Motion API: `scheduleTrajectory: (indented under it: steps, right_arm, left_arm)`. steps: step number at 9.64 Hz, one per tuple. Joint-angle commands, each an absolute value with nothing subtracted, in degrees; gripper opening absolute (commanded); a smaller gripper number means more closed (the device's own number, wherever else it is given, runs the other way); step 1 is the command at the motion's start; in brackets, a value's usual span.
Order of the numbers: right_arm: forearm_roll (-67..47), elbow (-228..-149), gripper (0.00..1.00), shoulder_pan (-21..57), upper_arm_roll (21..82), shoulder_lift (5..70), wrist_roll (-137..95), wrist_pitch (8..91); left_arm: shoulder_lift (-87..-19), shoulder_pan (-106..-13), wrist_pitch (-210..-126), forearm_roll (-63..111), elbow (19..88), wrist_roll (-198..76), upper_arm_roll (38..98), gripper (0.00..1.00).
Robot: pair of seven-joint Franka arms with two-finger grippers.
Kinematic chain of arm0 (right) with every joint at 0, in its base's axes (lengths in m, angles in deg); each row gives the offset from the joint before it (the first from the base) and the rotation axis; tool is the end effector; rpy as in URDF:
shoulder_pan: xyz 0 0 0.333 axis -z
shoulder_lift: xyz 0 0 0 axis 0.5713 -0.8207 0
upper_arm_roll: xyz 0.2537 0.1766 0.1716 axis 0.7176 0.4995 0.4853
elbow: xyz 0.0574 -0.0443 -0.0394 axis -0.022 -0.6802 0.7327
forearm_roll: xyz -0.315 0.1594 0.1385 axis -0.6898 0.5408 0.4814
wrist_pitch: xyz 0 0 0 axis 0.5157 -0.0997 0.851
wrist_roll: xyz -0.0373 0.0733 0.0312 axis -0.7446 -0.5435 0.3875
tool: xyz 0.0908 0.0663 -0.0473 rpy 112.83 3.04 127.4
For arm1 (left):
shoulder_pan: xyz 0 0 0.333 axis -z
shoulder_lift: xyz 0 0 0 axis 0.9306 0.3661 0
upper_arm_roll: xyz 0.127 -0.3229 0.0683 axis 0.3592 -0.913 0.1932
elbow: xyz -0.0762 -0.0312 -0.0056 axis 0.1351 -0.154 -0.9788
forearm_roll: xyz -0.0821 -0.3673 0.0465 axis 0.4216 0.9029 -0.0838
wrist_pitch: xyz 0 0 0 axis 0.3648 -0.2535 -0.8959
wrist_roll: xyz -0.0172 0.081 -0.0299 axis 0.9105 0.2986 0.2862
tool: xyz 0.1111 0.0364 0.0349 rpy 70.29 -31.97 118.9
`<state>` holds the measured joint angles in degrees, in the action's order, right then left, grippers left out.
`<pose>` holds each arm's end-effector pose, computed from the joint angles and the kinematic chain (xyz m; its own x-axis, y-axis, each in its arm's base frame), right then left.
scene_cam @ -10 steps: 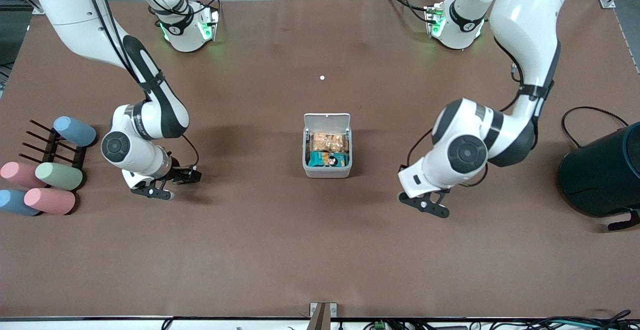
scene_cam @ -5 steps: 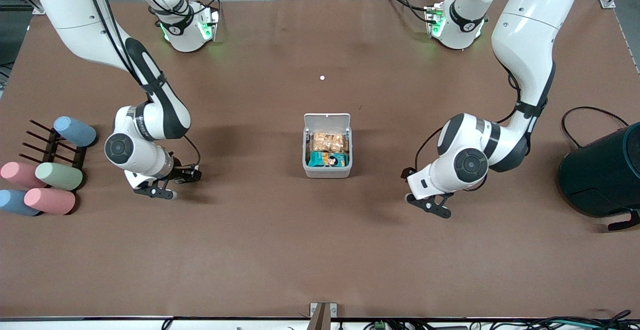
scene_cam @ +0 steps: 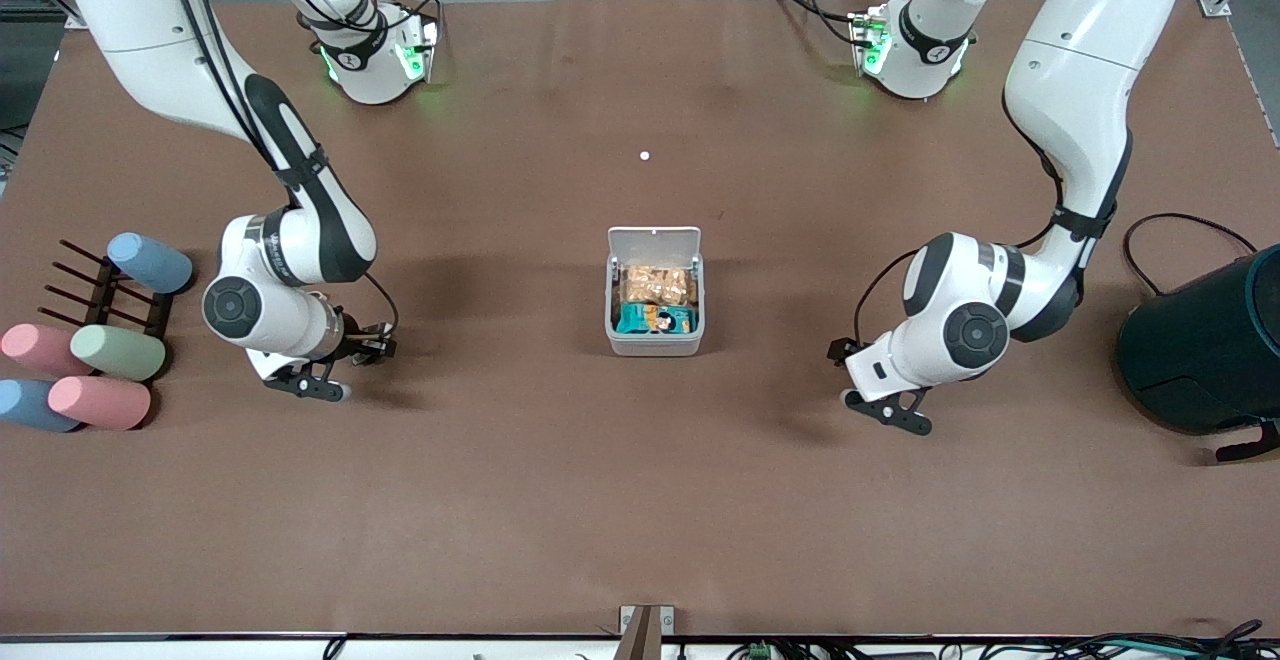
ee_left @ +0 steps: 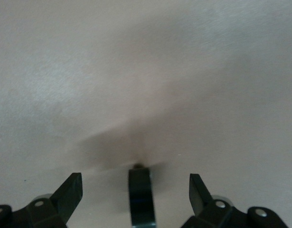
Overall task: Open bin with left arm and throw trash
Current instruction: 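Grasp the black roll with the left gripper while the right gripper carries the wrapper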
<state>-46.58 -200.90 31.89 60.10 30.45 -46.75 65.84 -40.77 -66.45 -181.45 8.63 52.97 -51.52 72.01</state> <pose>0.6059 0.0639 0.2202 0.9484 -0.2646 -0.1748 -0.2635 -0.9642 0.0299 0.6478 -0.1649 0.2220 0.9285 -0.3590 -0.0951 -0.3528 -0.9326 0.0759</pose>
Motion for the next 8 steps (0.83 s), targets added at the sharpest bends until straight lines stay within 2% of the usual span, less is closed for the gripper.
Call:
scheduleTrajectory:
  steps: [1, 2, 3, 4, 5, 8]
  right_arm:
    - [-46.9, -193.1, 0.17, 30.1, 60.7, 31.5, -56.4, 55.0]
    - [-46.5, -190.1, 0.17, 28.0, 60.7, 33.0, -61.8, 51.3]
    - [-45.4, -186.0, 0.18, 24.7, 61.2, 33.4, -69.4, 48.3]
    - [-43.7, -182.3, 0.18, 20.8, 61.3, 33.4, -76.5, 47.3]
    - [-41.2, -179.7, 0.18, 16.4, 61.3, 33.4, -81.0, 47.3]
    - [-35.6, -172.8, 0.20, 5.2, 61.2, 32.0, -92.5, 50.8]
  left_arm:
    - [-42.6, -67.2, -182.6, 8.8, 55.4, -50.9, 71.6, 0.70]
    - [-42.6, -67.2, -182.6, 8.9, 55.5, -51.6, 71.5, 0.41]
    - [-42.6, -67.2, -182.6, 9.3, 55.4, -51.9, 71.5, 0.19]
    - [-42.6, -67.0, -182.6, 9.3, 55.4, -52.0, 71.5, 0.06]
    - [-42.6, -66.9, -182.6, 9.3, 55.3, -52.3, 71.2, 0.00]
    - [-42.6, -66.3, -182.5, 9.3, 55.1, -52.5, 71.0, 0.00]
